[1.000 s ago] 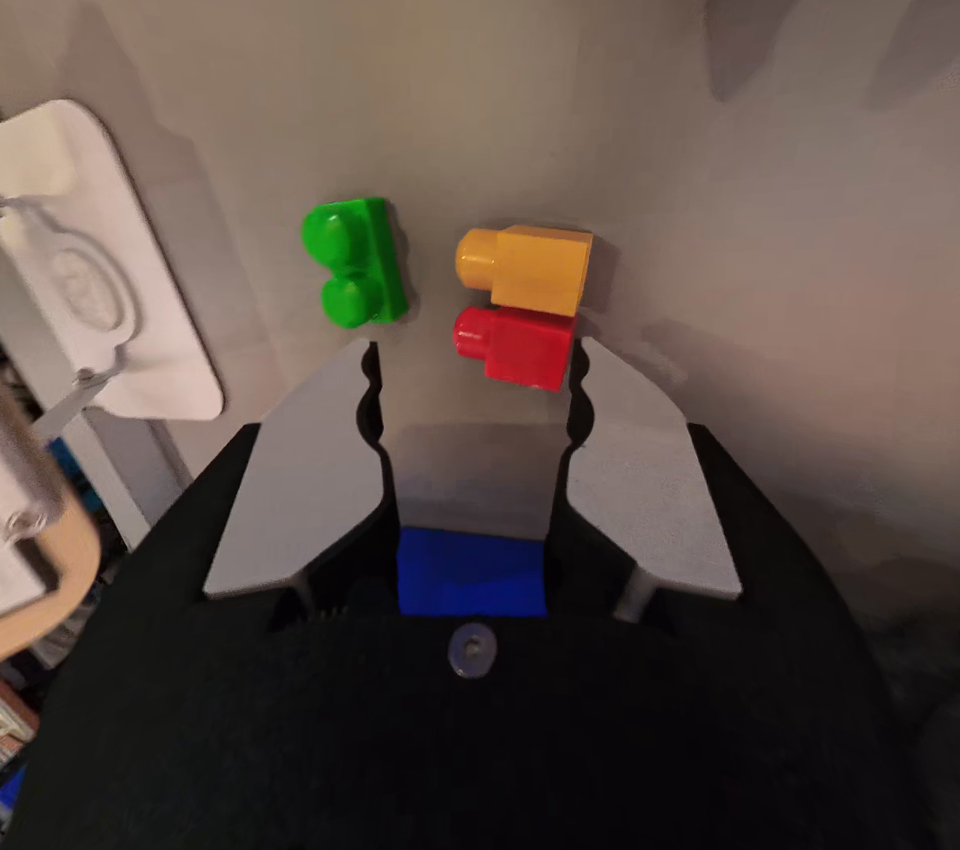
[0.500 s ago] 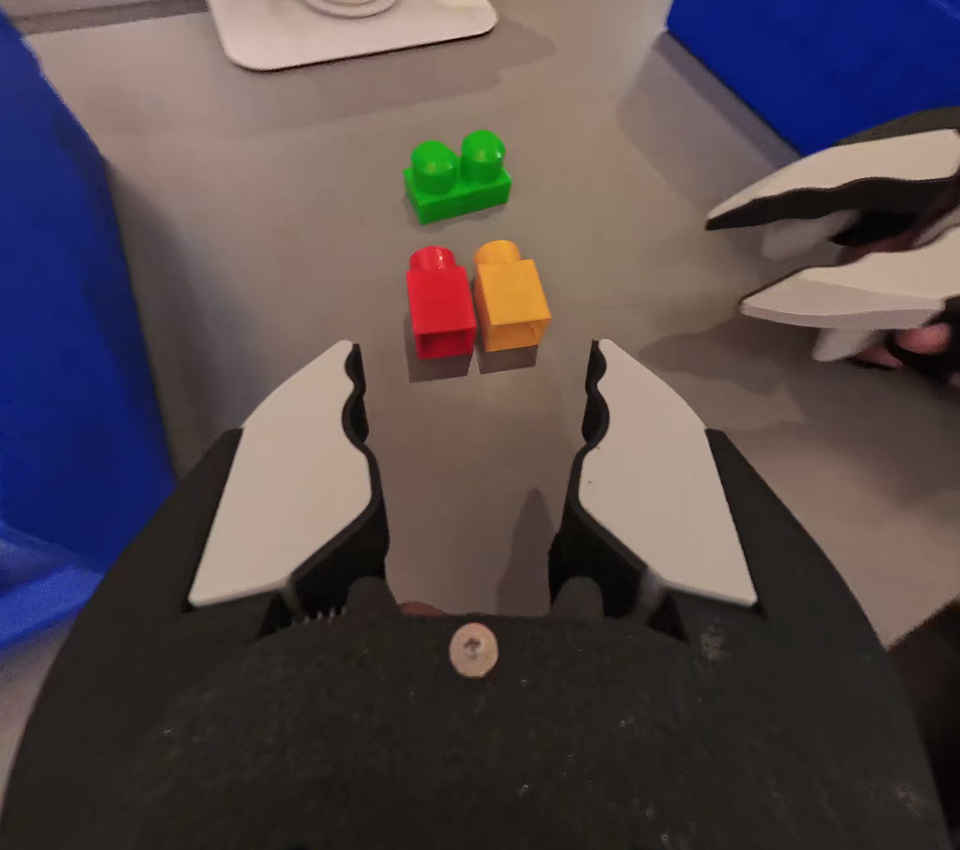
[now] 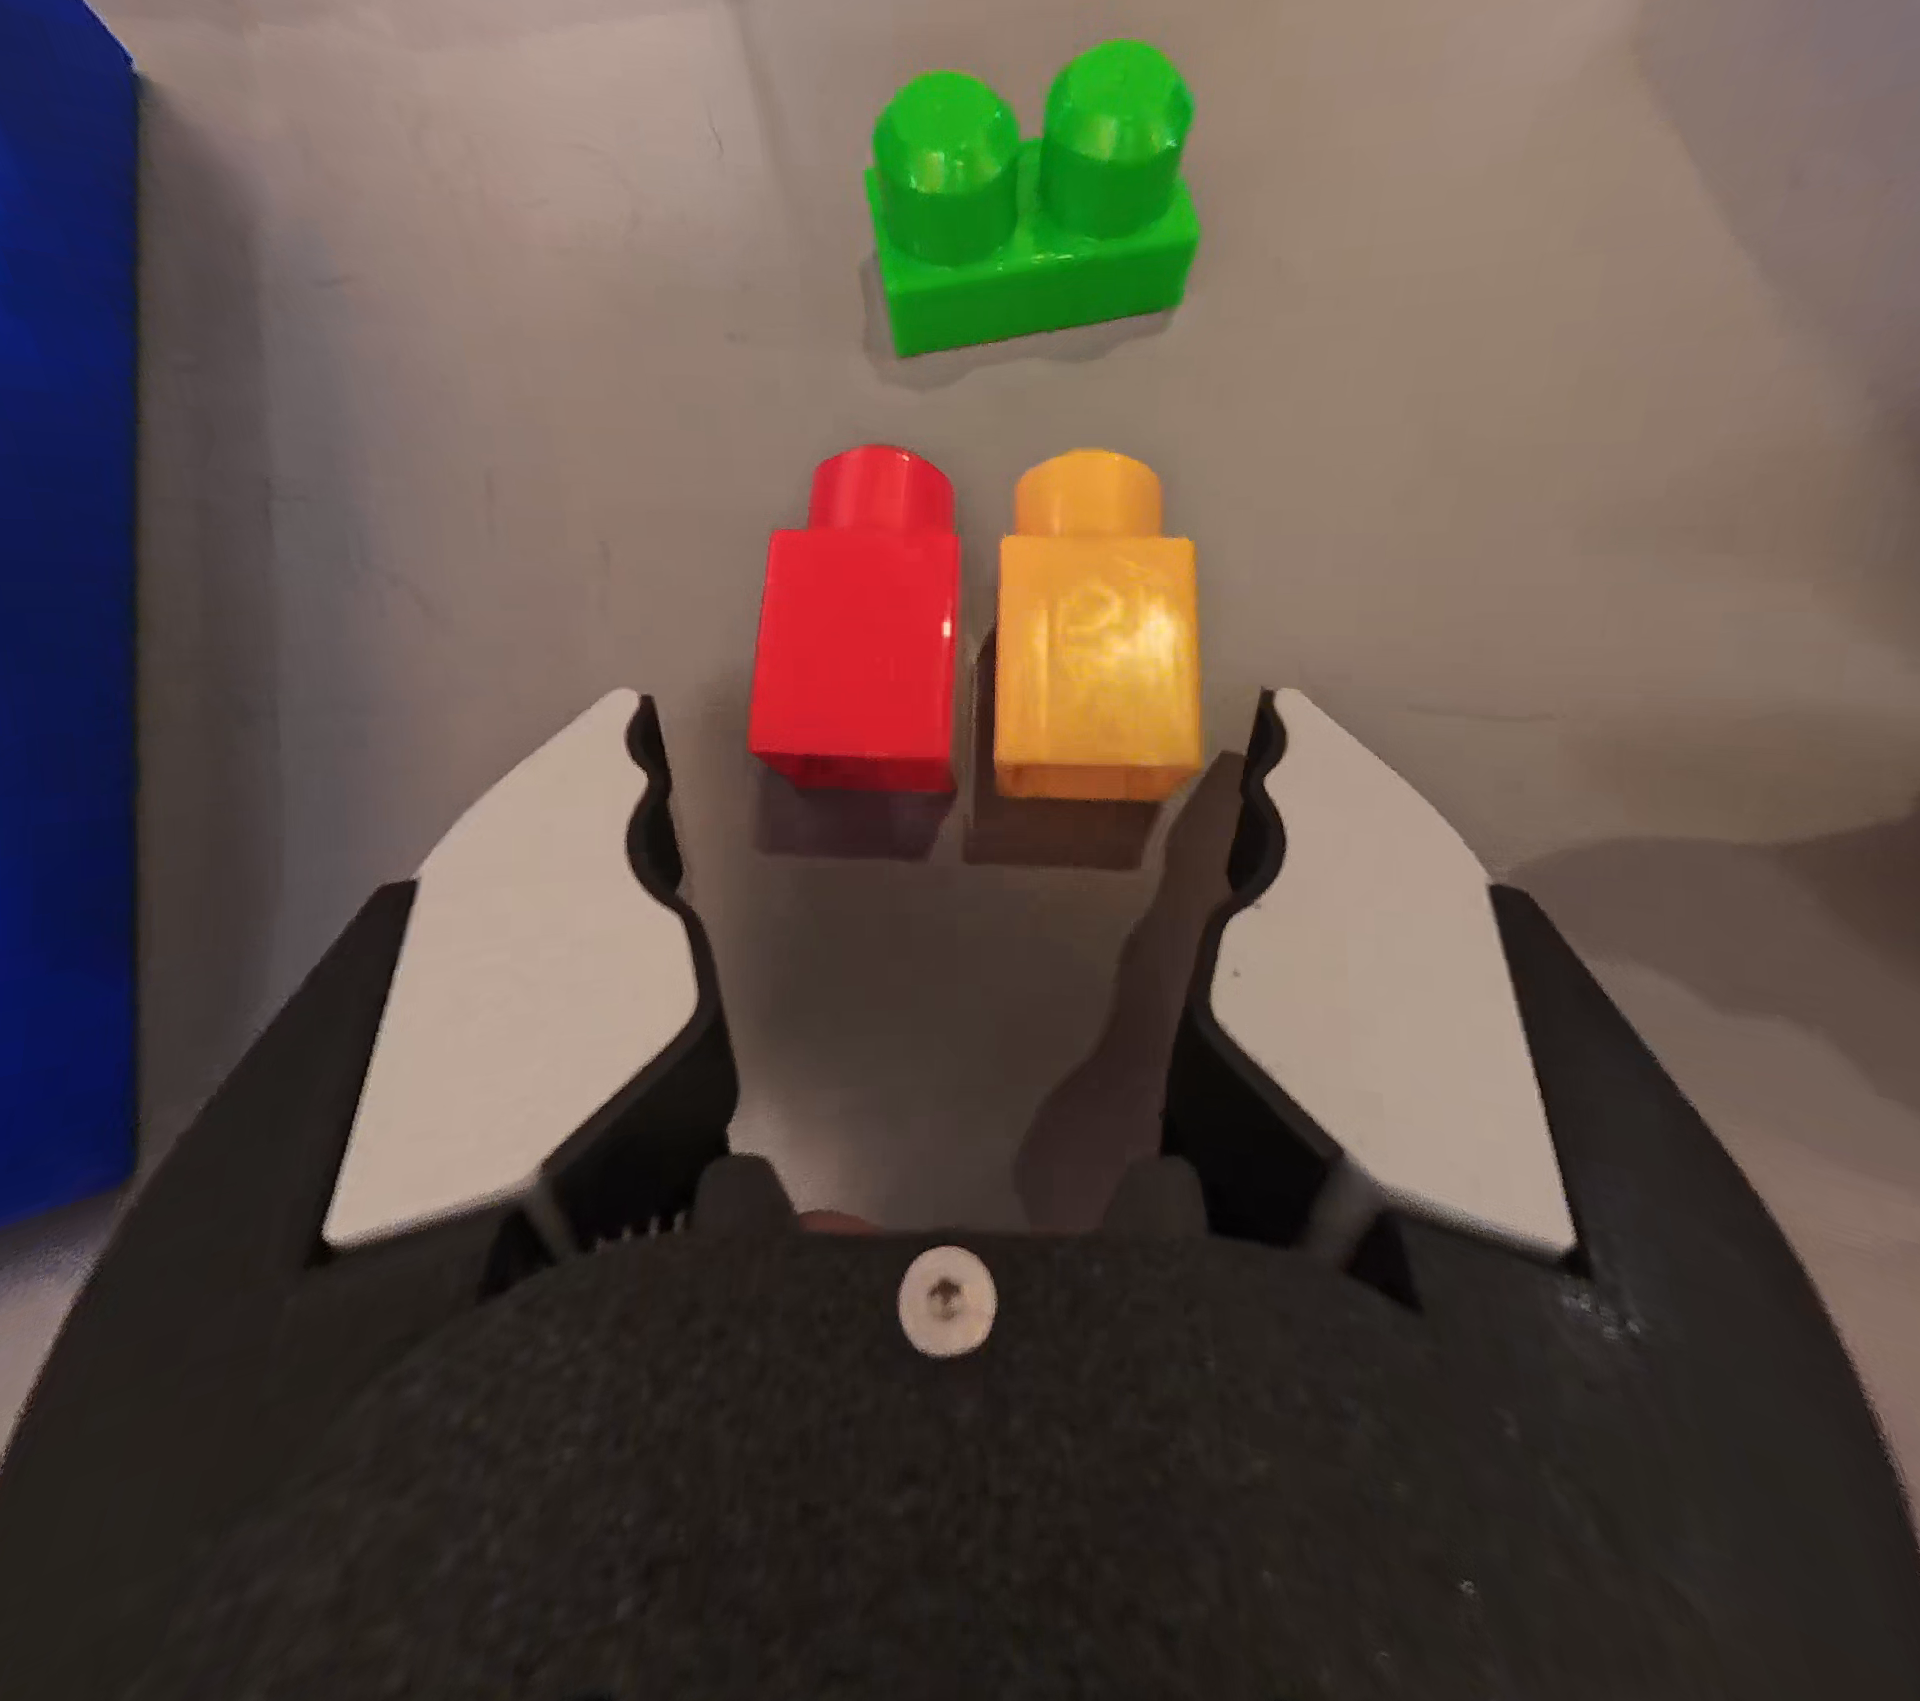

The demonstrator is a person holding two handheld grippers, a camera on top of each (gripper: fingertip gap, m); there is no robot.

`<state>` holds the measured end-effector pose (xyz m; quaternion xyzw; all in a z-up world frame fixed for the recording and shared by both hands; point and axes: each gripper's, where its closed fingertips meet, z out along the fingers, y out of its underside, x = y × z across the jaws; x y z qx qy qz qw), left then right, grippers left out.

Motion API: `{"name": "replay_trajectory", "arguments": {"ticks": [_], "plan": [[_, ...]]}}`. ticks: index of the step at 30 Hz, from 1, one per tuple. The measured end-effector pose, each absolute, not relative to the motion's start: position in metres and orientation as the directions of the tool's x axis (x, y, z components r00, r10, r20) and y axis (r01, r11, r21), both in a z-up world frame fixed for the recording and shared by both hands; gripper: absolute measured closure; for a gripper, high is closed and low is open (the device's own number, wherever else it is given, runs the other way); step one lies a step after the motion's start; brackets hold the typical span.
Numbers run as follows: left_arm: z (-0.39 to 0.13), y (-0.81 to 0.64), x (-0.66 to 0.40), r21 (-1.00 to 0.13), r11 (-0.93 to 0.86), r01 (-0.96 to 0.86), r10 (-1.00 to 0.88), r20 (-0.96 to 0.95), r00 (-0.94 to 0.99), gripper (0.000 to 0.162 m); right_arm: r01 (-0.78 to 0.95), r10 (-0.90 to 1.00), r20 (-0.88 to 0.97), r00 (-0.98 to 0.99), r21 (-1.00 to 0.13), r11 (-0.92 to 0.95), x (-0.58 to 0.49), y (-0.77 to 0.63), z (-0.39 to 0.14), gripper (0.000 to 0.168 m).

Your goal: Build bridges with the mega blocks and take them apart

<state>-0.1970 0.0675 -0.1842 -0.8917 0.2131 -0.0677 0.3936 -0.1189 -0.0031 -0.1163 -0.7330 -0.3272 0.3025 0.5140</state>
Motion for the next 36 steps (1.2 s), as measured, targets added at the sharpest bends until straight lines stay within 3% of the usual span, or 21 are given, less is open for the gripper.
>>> {"name": "replay_trajectory", "arguments": {"ticks": [10,17,26,29,31,36], "plan": [[-0.188,0.072,-0.181,-0.702,-0.643,-0.305,-0.45,0.024,0.893,0.054,0.171,0.793,-0.118,0.597,-0.948,-0.27,-0.12,-0.003,-0.118,0.126],[-0.188,0.078,-0.191,-0.671,-0.649,-0.358,-0.434,-0.06,0.899,0.057,0.174,0.794,-0.123,0.596,-0.945,-0.277,-0.12,-0.003,-0.119,0.126],[-0.194,0.08,-0.193,-0.64,-0.685,-0.348,-0.429,-0.032,0.903,0.061,0.177,0.795,-0.125,0.594,-0.943,-0.281,-0.121,-0.004,-0.12,0.126],[-0.194,0.081,-0.196,-0.636,-0.682,-0.362,-0.426,-0.057,0.903,0.066,0.176,0.796,-0.127,0.592,-0.943,-0.282,-0.121,-0.004,-0.12,0.126],[-0.196,0.079,-0.193,-0.625,-0.689,-0.368,-0.444,-0.037,0.895,0.077,0.177,0.795,-0.126,0.593,-0.943,-0.282,-0.121,-0.004,-0.12,0.126],[-0.196,0.077,-0.192,-0.624,-0.685,-0.376,-0.453,-0.039,0.891,0.078,0.177,0.796,-0.129,0.592,-0.942,-0.285,-0.121,-0.004,-0.121,0.126]]}}
